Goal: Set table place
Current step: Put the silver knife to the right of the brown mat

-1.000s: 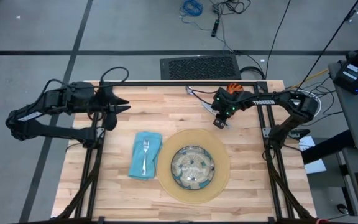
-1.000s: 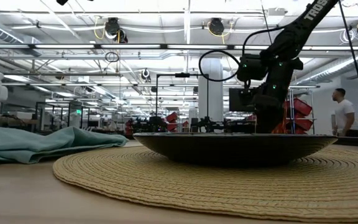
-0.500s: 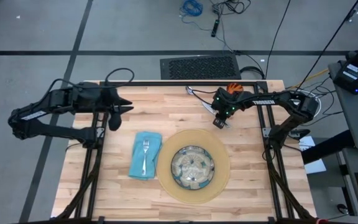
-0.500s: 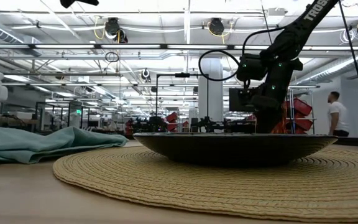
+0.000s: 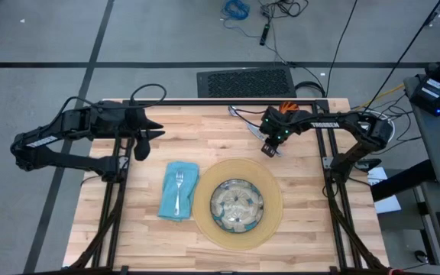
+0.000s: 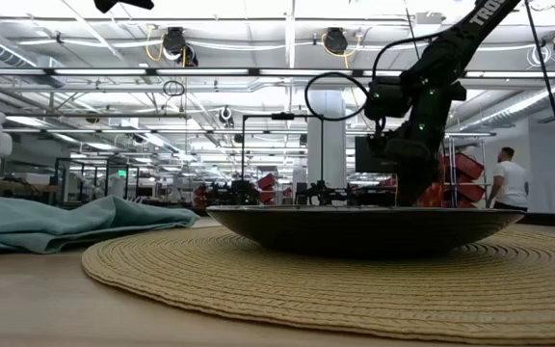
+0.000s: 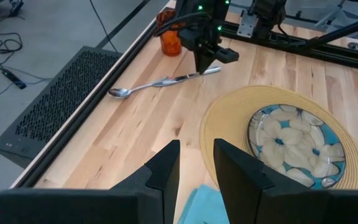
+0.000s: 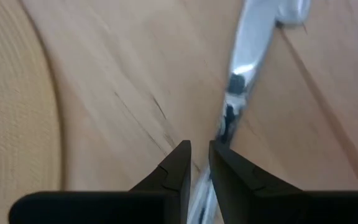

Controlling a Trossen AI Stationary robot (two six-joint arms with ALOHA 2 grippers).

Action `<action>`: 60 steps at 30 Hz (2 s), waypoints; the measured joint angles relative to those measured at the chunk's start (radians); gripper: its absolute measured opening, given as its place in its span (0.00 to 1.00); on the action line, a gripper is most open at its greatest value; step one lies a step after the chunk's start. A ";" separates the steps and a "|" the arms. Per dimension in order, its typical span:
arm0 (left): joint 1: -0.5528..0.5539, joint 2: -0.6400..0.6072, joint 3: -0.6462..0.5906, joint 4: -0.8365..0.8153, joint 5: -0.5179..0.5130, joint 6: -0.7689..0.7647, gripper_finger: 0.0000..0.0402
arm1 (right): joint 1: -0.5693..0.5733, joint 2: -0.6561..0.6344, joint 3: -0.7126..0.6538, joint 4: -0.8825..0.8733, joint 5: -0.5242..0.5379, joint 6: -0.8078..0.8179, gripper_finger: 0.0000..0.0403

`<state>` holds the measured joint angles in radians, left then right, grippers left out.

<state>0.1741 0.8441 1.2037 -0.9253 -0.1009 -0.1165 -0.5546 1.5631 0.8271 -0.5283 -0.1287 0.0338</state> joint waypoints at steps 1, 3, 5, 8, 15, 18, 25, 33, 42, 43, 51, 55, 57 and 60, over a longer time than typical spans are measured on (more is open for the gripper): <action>0.000 0.000 0.000 0.000 0.000 0.000 0.21 | 0.005 -0.001 0.004 0.003 0.003 0.000 0.12; 0.000 0.000 0.000 0.000 0.000 0.000 0.21 | 0.012 -0.001 0.005 0.002 0.012 0.000 0.12; 0.000 0.000 0.000 0.001 0.000 0.000 0.21 | 0.016 0.000 0.005 0.004 0.037 -0.005 0.12; 0.000 0.000 0.000 0.001 0.000 -0.001 0.21 | 0.018 0.010 0.005 0.008 0.055 -0.016 0.12; 0.000 0.000 0.000 0.001 0.001 -0.008 0.21 | 0.018 0.083 0.010 0.067 0.042 -0.040 0.12; 0.000 0.000 0.000 0.001 0.017 -0.009 0.21 | 0.018 0.124 0.013 0.071 0.044 -0.040 0.12; -0.020 0.000 -0.020 -0.001 0.019 -0.026 0.21 | 0.021 0.139 0.014 0.065 0.044 -0.021 0.12; -0.029 0.003 -0.025 0.004 0.019 -0.024 0.21 | 0.070 0.059 0.066 -0.004 0.050 -0.016 0.18; -0.029 0.012 -0.025 0.003 0.018 -0.011 0.21 | 0.113 0.043 0.159 -0.115 0.101 -0.016 0.28; -0.031 0.014 -0.025 0.003 0.019 -0.008 0.21 | 0.107 0.045 0.151 -0.116 0.108 -0.021 0.28; -0.063 0.016 -0.026 -0.004 0.022 -0.016 0.21 | 0.046 0.044 0.110 -0.121 0.101 -0.028 0.33; -0.071 0.016 -0.026 -0.004 0.021 -0.017 0.21 | 0.046 0.043 0.110 -0.124 0.098 -0.031 0.45; -0.071 0.016 -0.026 -0.003 0.021 -0.017 0.21 | 0.046 0.043 0.110 -0.126 0.097 -0.030 0.51; -0.071 0.016 -0.026 -0.001 0.018 -0.017 0.21 | 0.037 0.043 0.110 -0.131 0.100 -0.031 0.57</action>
<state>0.1036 0.8604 1.1782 -0.9267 -0.0830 -0.1333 -0.5174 1.6062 0.9375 -0.6594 -0.0284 0.0032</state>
